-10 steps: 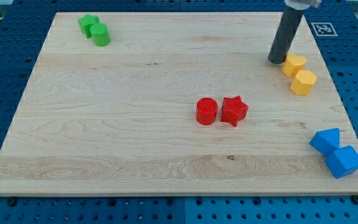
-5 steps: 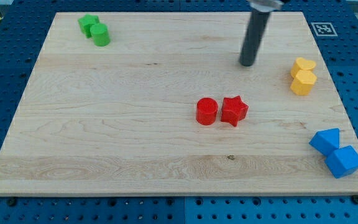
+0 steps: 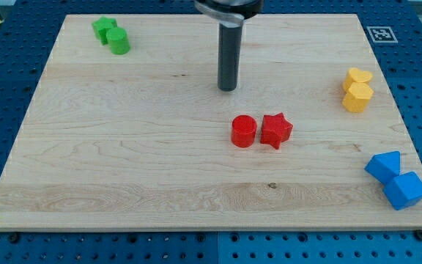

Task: Place your arm at the top left of the red star

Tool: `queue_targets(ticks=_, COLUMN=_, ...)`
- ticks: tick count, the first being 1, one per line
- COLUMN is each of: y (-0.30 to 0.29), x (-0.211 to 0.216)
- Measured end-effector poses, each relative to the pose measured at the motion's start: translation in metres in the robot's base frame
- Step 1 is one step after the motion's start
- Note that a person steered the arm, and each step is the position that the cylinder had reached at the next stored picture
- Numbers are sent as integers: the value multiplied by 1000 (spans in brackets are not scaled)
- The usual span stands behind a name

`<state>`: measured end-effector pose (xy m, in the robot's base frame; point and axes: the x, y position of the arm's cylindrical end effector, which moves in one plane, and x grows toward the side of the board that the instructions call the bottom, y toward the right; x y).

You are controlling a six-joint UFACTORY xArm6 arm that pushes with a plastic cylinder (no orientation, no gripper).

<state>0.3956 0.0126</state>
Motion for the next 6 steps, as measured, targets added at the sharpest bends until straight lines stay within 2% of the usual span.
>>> queue_targets(ticks=1, y=-11, x=4)
queue_targets(ticks=2, y=34, x=8)
queue_targets(ticks=6, y=127, x=61)
